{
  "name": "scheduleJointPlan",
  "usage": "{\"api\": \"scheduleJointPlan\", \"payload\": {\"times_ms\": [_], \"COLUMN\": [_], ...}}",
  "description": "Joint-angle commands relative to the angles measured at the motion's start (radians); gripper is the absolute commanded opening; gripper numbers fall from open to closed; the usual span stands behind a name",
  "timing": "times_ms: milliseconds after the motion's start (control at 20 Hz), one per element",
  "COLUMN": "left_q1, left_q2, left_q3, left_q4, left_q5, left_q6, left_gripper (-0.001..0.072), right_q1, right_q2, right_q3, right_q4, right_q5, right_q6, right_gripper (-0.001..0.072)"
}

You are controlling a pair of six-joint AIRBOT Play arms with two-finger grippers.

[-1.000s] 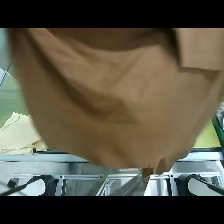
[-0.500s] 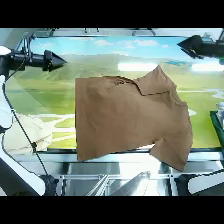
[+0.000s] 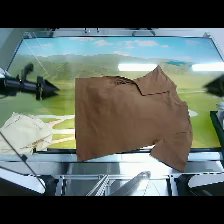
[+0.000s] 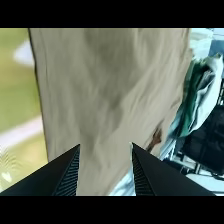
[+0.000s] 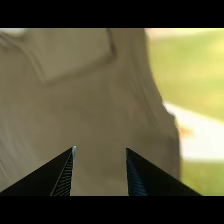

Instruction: Fold the shirts.

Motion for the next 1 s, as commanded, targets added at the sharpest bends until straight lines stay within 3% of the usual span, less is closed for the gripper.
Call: {"api": "scheduleJointPlan", "payload": {"times_ms": [0,350,400,450,950], "left_q1": [-0.014,-0.083,-0.084,-0.085,-0.085], "left_q2": [0.187,0.346,0.356,0.363,0.368], "left_q3": [-0.394,-0.722,-0.743,-0.761,-0.88], "left_q4": [0.085,0.086,0.086,0.085,0.214], "left_q5": [0.13,0.266,0.267,0.27,0.269], "left_q6": [0.032,0.026,0.02,0.01,-0.114], "left_gripper": [0.0334,0.0334,0.0334,0.0334,0.0335], "right_q1": [-0.081,-0.049,-0.036,-0.022,0.13], "right_q2": [0.058,0.032,0.019,0.015,0.015], "right_q3": [-0.246,-0.534,-0.535,-0.536,-0.535], "right_q4": [-0.209,-0.206,-0.198,-0.198,-0.195], "right_q5": [-0.001,-0.311,-0.313,-0.308,-0.251], "right_q6": [-0.08,-0.171,-0.171,-0.17,-0.169], "right_gripper": [0.038,0.038,0.038,0.0332,0.0341]}}
